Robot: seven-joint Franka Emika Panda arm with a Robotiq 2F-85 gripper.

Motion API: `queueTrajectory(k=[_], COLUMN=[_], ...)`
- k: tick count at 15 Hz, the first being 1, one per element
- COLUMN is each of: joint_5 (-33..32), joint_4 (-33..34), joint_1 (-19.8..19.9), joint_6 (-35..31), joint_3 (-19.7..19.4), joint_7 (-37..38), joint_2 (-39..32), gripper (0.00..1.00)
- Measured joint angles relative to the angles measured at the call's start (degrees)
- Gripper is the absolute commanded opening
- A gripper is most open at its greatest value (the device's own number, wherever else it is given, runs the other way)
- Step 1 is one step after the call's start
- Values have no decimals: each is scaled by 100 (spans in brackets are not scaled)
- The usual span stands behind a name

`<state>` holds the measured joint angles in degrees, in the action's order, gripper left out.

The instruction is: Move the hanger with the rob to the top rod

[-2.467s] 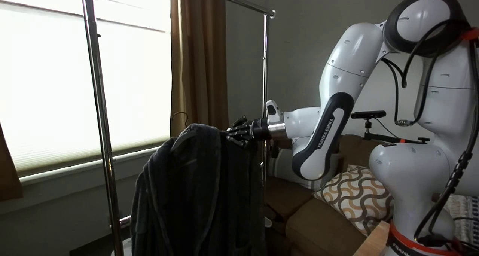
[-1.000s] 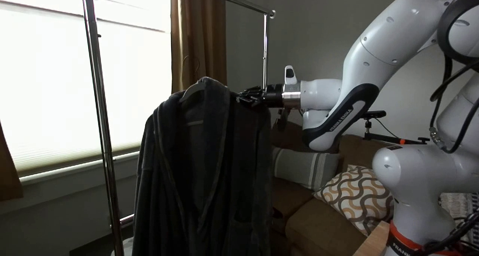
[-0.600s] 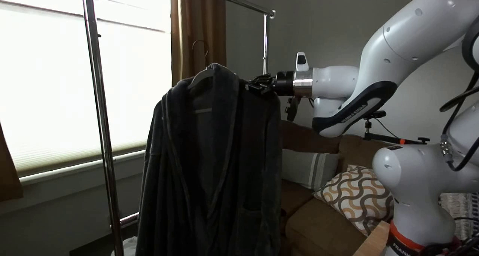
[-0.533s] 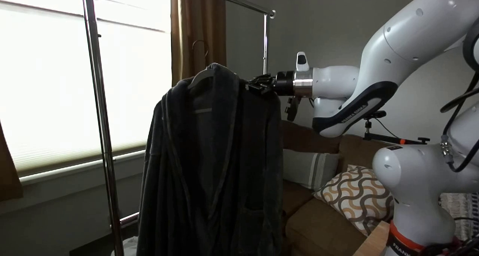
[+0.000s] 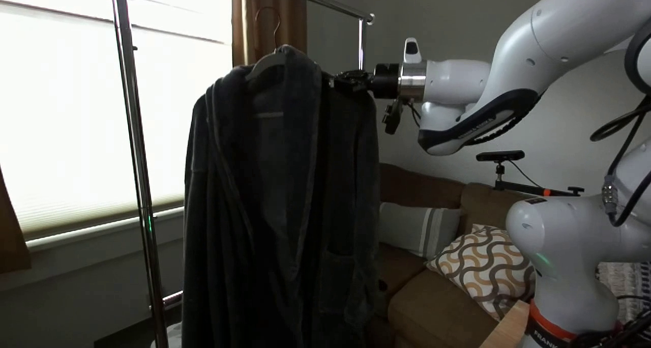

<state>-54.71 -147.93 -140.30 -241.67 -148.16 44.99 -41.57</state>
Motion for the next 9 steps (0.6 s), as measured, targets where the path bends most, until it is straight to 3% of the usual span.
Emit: queueTrajectory(k=[4, 9], joint_5=[-32, 81], joint_4=[988, 1812], joint_1=[91, 761], joint_6=[62, -3], joint_3=[-144, -124], joint_7=[1029, 2285], joint_2=[117, 418], gripper=[2, 2])
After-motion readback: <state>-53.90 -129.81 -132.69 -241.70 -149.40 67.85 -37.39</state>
